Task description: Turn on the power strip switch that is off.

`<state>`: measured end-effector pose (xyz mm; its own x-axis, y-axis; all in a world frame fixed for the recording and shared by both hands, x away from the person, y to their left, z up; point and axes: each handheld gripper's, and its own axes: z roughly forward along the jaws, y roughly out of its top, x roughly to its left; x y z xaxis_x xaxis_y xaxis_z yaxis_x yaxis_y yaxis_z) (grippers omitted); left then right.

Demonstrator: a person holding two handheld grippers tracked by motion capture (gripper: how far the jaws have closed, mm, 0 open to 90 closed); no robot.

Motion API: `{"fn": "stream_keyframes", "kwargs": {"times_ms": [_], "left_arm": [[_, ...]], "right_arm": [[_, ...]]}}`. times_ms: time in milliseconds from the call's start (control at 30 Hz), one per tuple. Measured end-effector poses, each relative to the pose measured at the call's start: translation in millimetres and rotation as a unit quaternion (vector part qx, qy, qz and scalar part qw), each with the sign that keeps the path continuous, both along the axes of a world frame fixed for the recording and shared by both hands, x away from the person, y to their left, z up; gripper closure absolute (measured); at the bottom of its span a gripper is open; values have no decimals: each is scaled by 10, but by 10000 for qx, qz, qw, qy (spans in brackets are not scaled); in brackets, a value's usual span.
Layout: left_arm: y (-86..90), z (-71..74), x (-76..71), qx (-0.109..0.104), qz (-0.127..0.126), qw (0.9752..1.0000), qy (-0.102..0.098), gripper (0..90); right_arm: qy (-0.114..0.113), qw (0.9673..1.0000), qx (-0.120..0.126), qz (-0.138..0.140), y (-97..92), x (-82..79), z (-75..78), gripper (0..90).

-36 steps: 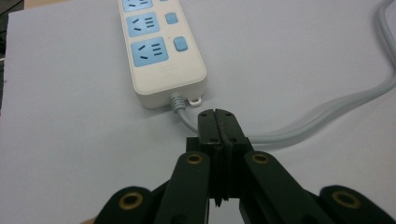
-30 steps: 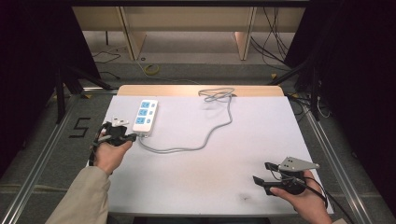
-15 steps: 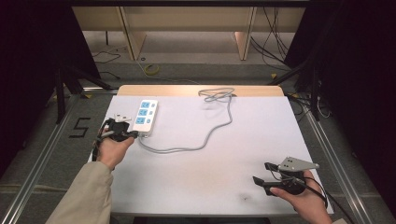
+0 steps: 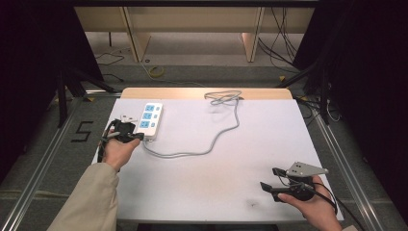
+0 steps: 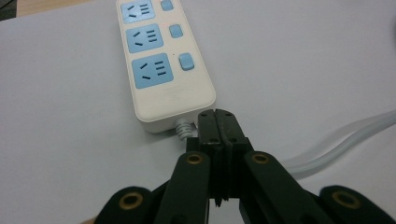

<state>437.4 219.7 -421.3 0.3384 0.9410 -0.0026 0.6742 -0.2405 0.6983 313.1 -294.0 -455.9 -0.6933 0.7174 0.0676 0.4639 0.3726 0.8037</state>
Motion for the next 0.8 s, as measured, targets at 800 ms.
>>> {"fn": "stream_keyframes", "kwargs": {"times_ms": [800], "left_arm": [[-47, 4, 235, -15, 75, 10000, 43, 900]], "right_arm": [[23, 10000, 9, -15, -8, 5, -3, 282]]}}
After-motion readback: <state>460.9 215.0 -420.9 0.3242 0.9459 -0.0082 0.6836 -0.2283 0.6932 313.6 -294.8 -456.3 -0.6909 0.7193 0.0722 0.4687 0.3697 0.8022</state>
